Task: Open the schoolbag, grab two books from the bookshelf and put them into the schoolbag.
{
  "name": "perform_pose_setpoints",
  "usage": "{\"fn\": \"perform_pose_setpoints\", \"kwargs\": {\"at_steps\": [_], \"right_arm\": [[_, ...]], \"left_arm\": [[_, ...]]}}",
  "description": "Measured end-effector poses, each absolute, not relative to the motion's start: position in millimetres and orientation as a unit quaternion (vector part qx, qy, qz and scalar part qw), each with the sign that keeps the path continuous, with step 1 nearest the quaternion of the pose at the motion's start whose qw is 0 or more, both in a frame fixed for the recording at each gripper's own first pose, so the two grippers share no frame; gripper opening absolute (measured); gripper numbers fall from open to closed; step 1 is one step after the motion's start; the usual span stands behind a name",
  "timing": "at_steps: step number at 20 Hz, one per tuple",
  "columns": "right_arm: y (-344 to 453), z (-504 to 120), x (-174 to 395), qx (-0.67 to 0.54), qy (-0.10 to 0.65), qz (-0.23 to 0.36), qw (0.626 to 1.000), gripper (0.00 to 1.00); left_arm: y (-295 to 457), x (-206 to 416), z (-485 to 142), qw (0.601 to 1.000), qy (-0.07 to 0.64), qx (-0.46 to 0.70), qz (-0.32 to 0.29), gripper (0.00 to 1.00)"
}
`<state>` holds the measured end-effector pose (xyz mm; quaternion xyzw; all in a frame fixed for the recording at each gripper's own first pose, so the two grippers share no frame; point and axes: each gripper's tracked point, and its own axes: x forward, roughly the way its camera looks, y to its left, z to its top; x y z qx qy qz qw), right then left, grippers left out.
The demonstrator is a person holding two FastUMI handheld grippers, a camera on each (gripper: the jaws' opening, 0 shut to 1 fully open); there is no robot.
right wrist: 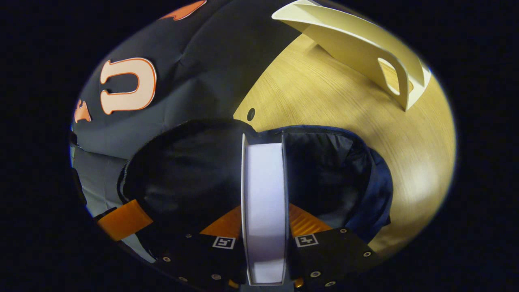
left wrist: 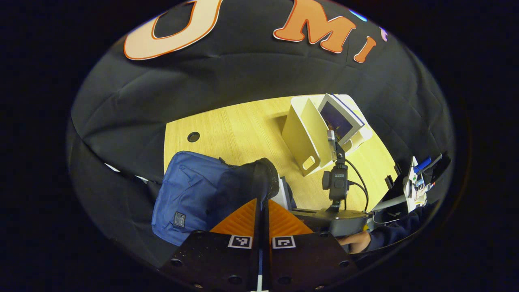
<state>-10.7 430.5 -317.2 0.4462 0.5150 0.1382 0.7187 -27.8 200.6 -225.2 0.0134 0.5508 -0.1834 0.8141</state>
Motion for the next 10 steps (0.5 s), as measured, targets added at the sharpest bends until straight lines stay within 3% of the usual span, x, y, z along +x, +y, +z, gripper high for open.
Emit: {"fn": "perform_pose_setpoints", "kwargs": {"at_steps": [10], "right_arm": [[447, -338, -1, 0.488, 0.519, 0.142, 0.687, 0.4]], "left_arm": [[182, -37, -243, 0.799, 0.568, 0.005, -0.196, 0.02]]}}
